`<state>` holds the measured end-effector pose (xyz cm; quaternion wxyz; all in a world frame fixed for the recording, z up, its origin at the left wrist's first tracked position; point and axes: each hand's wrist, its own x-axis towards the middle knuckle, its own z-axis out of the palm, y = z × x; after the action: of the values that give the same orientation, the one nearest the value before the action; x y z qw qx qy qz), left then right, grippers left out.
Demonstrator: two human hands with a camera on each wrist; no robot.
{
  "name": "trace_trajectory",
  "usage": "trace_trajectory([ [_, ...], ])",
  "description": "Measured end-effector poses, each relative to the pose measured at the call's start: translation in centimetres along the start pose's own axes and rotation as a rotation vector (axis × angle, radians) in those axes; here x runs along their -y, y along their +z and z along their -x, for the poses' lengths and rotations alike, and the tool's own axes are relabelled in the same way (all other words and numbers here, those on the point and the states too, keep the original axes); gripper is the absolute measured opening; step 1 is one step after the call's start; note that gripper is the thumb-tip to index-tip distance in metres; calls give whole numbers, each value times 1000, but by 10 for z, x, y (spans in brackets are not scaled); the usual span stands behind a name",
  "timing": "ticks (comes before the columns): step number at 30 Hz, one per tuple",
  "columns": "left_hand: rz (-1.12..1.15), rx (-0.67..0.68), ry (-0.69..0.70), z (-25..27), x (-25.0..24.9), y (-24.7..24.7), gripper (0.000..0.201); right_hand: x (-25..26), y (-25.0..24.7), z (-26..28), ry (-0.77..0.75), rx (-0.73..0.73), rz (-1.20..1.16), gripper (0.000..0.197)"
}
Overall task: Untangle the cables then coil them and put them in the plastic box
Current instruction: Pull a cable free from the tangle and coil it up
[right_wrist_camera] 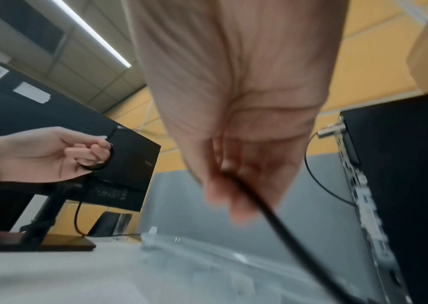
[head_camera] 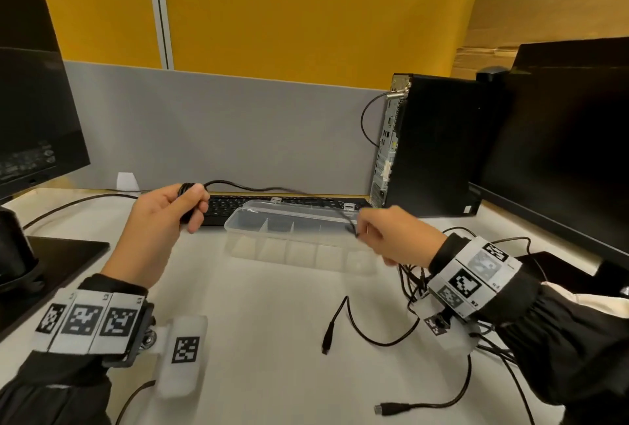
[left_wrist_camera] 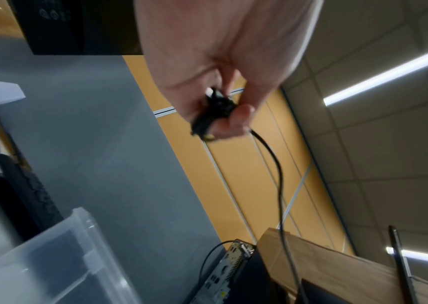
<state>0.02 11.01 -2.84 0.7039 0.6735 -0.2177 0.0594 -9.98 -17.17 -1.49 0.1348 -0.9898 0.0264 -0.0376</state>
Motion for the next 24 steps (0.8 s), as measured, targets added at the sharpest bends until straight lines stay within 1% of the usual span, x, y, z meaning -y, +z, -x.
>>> trace_trajectory([
  [1, 46, 79, -4, 4, -4, 0, 37, 1, -3, 0, -49, -157, 8, 7],
  [3, 81, 228, -19, 11, -9, 3, 57, 5, -8, 1, -148, -424, 5, 7],
  [6, 130, 372, -108, 20, -12, 16, 73, 17, -11, 7, -304, -689, 113, 9],
  [8, 168, 414, -174, 23, -10, 28, 81, 30, -10, 16, -436, -792, 254, 6],
  [10, 151, 483, -181, 27, -5, 40, 76, 42, -7, 23, -536, -819, 380, 2],
  [12, 145, 546, -172, 31, -3, 49, 70, 50, -3, 28, -643, -823, 450, 8],
  [14, 193, 589, -170, 35, -3, 55, 70, 56, 0, 32, -732, -802, 482, 9],
  [15, 225, 609, -168, 37, -4, 58, 74, 58, 2, 32, -758, -786, 486, 8],
  [16, 249, 632, -155, 39, -5, 60, 73, 60, 3, 32, -778, -769, 481, 9],
  [17, 265, 645, -135, 41, -7, 62, 66, 63, 5, 32, -793, -746, 469, 11],
  [19, 259, 609, -104, 44, -8, 65, 49, 68, 6, 32, -813, -715, 449, 6],
  [20, 245, 570, -97, 44, -7, 66, 44, 70, 6, 32, -813, -714, 446, 5],
  [22, 199, 519, -68, 45, -6, 66, 41, 71, 6, 32, -811, -712, 452, 10],
  [23, 175, 503, -48, 46, -8, 66, 36, 72, 6, 32, -811, -721, 460, 10],
  [24, 152, 489, -26, 46, -10, 66, 24, 72, 6, 31, -804, -724, 472, 10],
])
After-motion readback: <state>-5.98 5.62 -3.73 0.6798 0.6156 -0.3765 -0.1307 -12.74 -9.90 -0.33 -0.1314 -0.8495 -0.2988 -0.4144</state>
